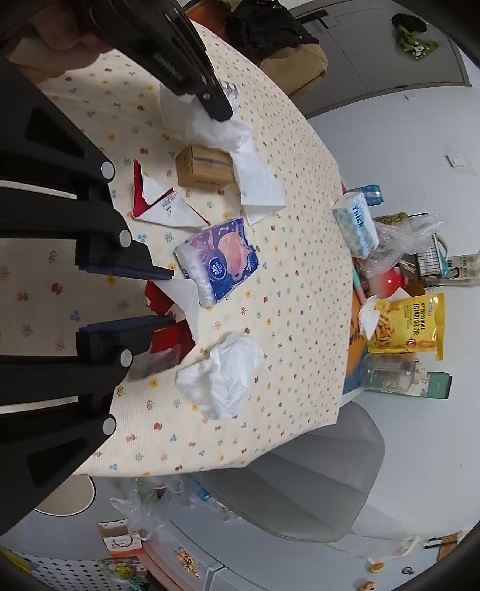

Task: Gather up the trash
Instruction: 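Grasp the red-and-white wrapper with the right gripper, then carry the tissue and wrapper with both grippers over the beige bin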

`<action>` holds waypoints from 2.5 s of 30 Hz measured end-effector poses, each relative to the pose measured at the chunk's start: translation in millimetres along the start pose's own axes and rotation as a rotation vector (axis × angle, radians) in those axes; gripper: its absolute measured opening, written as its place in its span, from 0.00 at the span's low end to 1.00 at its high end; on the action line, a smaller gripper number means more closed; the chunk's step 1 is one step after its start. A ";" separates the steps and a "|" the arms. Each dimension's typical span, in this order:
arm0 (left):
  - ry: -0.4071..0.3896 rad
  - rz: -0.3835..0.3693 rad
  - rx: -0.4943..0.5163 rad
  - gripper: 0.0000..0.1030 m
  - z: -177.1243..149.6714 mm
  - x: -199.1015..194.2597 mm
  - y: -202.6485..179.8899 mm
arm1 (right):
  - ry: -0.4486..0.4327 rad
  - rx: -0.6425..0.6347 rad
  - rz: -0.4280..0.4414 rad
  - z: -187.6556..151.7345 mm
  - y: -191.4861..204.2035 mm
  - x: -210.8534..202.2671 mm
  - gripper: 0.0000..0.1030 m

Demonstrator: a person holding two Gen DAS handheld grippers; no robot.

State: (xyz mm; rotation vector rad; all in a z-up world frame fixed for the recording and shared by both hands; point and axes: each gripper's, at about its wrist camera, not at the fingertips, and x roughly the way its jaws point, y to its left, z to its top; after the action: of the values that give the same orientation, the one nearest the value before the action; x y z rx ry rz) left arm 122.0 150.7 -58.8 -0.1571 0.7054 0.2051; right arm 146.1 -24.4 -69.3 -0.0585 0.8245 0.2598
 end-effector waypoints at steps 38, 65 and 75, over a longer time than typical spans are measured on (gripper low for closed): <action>0.000 -0.339 0.389 0.03 -50.1 -45.7 -291.3 | -0.144 0.355 -0.265 -74.9 -220.5 -129.3 0.19; 0.153 -0.440 0.696 0.03 -137.6 -16.9 -473.7 | -0.058 0.682 -0.375 -181.1 -390.2 -113.3 0.19; 0.221 -0.405 0.785 0.03 -168.3 16.1 -511.3 | 0.014 0.783 -0.403 -213.1 -425.8 -83.6 0.19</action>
State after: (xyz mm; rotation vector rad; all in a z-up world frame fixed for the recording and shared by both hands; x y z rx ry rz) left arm 151.1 -377.8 -158.0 0.4340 0.9103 -0.4869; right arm 45.8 -485.6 -173.8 0.5042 0.8622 -0.4515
